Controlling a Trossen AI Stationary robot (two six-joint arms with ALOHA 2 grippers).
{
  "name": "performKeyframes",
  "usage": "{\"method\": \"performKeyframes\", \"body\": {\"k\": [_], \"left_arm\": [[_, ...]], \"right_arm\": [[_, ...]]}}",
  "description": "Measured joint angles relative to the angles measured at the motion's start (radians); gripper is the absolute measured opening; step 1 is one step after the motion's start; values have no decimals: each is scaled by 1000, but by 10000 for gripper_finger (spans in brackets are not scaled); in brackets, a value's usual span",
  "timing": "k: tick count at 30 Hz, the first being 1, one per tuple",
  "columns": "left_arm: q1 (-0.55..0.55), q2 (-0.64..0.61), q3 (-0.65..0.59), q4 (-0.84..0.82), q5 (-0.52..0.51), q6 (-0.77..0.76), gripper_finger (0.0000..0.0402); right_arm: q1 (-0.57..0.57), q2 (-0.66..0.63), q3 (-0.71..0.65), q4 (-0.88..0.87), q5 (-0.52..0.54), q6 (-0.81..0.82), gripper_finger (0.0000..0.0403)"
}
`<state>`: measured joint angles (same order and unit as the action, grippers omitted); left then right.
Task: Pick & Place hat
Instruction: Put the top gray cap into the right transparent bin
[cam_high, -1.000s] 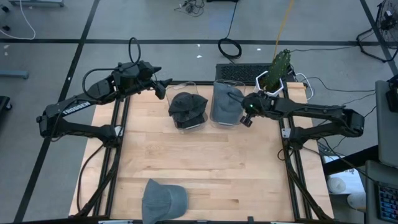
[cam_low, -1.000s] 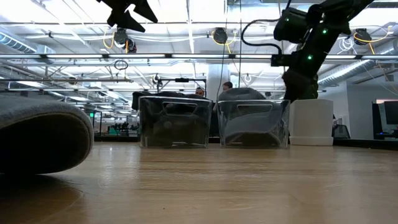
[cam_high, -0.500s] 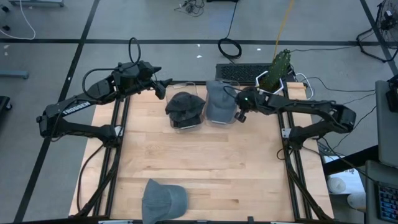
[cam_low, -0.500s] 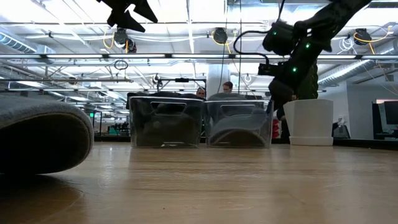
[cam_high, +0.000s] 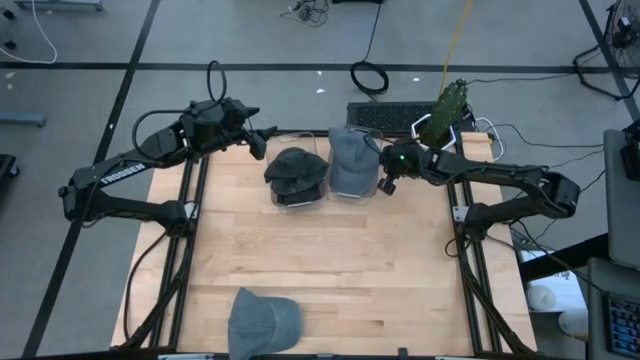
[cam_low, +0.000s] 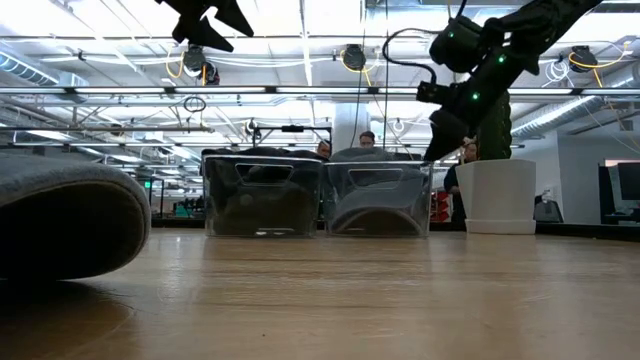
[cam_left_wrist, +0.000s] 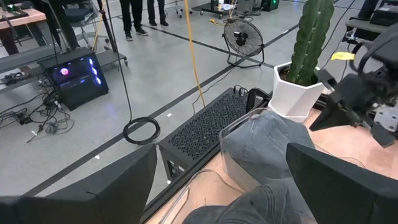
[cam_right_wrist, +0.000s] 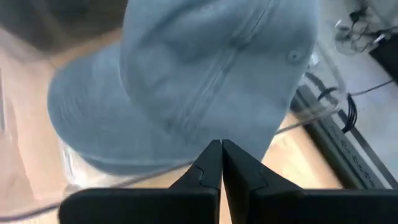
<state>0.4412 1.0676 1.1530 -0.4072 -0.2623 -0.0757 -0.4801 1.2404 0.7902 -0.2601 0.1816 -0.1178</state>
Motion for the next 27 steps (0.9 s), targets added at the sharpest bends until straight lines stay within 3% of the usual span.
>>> {"method": "performKeyframes", "body": {"k": [9,13,27], "left_arm": [[0,0,0,0,0,0,365],[1,0,0,0,0,0,365],[1,0,0,0,0,0,365]], "right_arm": [[-39,22,1,88,-33,-28,0],[-57,68,2,115,-104,-6,0],[-56,205,3,152,-161,-66,0]]}}
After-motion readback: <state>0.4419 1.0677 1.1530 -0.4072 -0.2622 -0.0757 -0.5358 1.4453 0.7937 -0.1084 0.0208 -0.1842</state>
